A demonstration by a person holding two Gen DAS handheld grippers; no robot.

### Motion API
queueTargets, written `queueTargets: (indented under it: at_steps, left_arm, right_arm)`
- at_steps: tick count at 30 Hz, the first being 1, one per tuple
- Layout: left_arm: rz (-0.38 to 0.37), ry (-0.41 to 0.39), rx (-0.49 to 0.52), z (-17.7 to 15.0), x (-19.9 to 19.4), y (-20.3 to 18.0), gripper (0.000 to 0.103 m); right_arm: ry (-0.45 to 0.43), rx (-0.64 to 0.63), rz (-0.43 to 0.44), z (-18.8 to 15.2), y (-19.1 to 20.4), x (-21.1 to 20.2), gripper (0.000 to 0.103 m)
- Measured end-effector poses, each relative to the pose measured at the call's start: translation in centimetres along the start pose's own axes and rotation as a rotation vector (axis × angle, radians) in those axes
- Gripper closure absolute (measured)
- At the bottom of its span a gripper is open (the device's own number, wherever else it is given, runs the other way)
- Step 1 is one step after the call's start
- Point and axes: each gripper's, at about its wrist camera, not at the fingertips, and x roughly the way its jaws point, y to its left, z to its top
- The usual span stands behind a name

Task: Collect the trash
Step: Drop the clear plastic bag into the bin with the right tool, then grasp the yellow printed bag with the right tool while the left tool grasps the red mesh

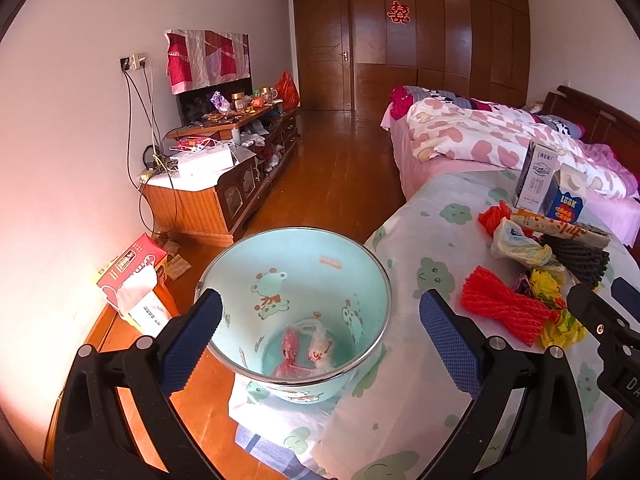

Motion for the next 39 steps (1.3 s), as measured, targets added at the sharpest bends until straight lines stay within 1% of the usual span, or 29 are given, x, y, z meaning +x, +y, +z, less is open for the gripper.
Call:
queueTargets:
  at_steps: [10,17,18,19,21,22,27,30,33,35,39]
  left_arm:
    - [-0.028,0.013,0.036,-0.8,-0.2,-1.6,0.006]
    - [-0.102,0.032,0.092,-2.1,0.2,-3.9,0.006]
    - [-0.112,0.037,0.098,-2.4,0.3,-4.3,0.006]
    - [-0.122,0.044,0.102,-2.7,0.5,-4.6,0.006]
    - [-0.135,0.061,0.105,-3.1,0.9,-5.1,0.006]
    - [-0.140,0.070,0.105,-3.3,1.2,-5.3,0.006]
    - [-0.144,0.096,0.095,-4.0,2.5,-5.7,0.007]
    - [-0.145,0.099,0.094,-4.1,2.9,-5.7,0.007]
    - [-0.144,0.102,0.100,-4.2,3.0,-5.8,0.007]
    - [-0.142,0.109,0.101,-4.2,3.1,-5.7,0.007]
    - [-0.137,0.117,0.100,-4.2,3.3,-5.7,0.007]
  right_arm:
    - [0.011,0.031,-0.045,-1.3,-3.3,-0.8,0.009]
    - [0.036,0.065,-0.104,-2.5,-6.9,-0.9,0.010]
    - [0.042,0.074,-0.110,-2.7,-7.4,-0.8,0.011]
    - [0.046,0.080,-0.112,-2.8,-7.8,-0.7,0.016]
    - [0.058,0.087,-0.111,-3.0,-8.4,-0.4,0.022]
    - [0.066,0.089,-0.109,-3.0,-8.6,-0.2,0.023]
    - [0.114,0.089,-0.078,-2.8,-8.7,1.5,0.023]
    - [0.158,0.114,-0.042,-2.4,-8.6,3.0,0.023]
    - [0.197,0.104,-0.039,-2.3,-8.2,4.4,0.023]
    - [0.234,0.099,-0.031,-2.5,-8.0,5.3,0.029]
    - [0.292,0.115,0.030,-3.2,-8.1,6.2,0.052]
